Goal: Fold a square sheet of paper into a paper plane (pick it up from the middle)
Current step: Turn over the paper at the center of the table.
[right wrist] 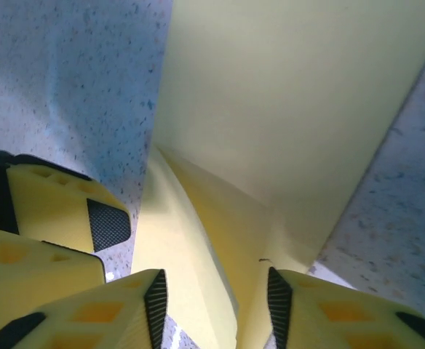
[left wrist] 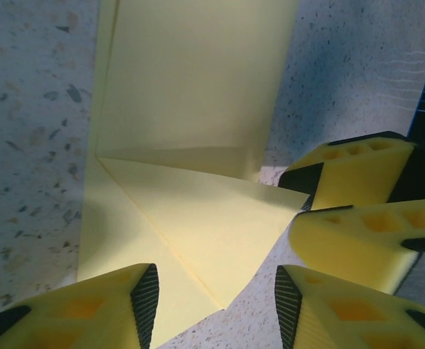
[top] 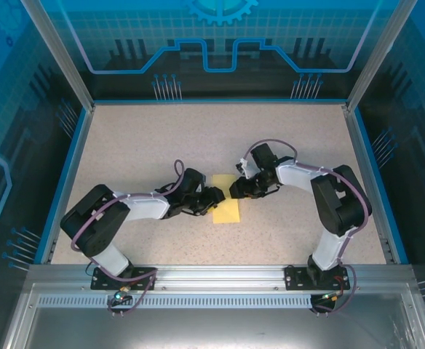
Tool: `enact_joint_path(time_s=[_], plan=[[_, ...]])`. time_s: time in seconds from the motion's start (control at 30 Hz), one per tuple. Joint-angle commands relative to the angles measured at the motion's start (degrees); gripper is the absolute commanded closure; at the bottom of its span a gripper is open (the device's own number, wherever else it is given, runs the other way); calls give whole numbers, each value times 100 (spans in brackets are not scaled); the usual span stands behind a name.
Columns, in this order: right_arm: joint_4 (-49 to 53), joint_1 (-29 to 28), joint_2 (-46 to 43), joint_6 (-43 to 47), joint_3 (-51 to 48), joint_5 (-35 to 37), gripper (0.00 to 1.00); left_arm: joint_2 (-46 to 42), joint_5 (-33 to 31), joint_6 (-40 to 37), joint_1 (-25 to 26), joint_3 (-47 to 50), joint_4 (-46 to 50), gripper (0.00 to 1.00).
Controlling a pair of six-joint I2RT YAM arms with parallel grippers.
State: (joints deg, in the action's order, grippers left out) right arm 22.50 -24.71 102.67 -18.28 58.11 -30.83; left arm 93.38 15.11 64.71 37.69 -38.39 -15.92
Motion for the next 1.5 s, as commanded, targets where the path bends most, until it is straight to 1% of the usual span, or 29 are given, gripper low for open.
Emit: enact_joint_path(time_s=[0.0, 0.1, 0.17, 0.27, 0.5, 0.73, 0.83, 1.07, 1.17, 1.27, 1.33, 1.43, 1.47], plan=[[188, -2, 166, 319, 222, -399, 63, 92, 168, 153, 29, 50, -273, 52], [202, -12, 163, 268, 210, -104, 73, 114, 154, 157, 32, 77, -274, 52], [194, 25, 176, 197, 208, -26, 82, 127, 162, 174, 36, 95, -299, 53], [126, 78, 150, 66, 155, 105, 89, 144, 167, 204, 36, 136, -348, 52], [70, 195, 2, -95, 75, 366, 91, 256, 194, 279, 30, 152, -483, 52], [70, 254, -72, -122, 11, 362, 90, 503, 211, 266, 29, 42, -719, 52], [69, 257, -61, -123, 12, 357, 90, 647, 259, 223, 35, -136, -762, 54], [88, 280, -81, -132, -19, 359, 90, 866, 257, 214, 32, -339, -834, 63], [88, 290, -123, -140, -23, 358, 87, 896, 239, 197, 25, -382, -781, 68], [46, 300, -265, -186, -69, 365, 81, 886, 197, 190, 18, -389, -764, 75], [1, 331, -484, -264, -138, 415, 72, 827, 129, 144, 10, -388, -695, 82], [-10, 415, -881, -411, -236, 648, 54, 643, -9, -20, -12, -412, -445, 91], [14, 459, -993, -480, -253, 758, 50, 582, -55, -91, -16, -432, -322, 94]])
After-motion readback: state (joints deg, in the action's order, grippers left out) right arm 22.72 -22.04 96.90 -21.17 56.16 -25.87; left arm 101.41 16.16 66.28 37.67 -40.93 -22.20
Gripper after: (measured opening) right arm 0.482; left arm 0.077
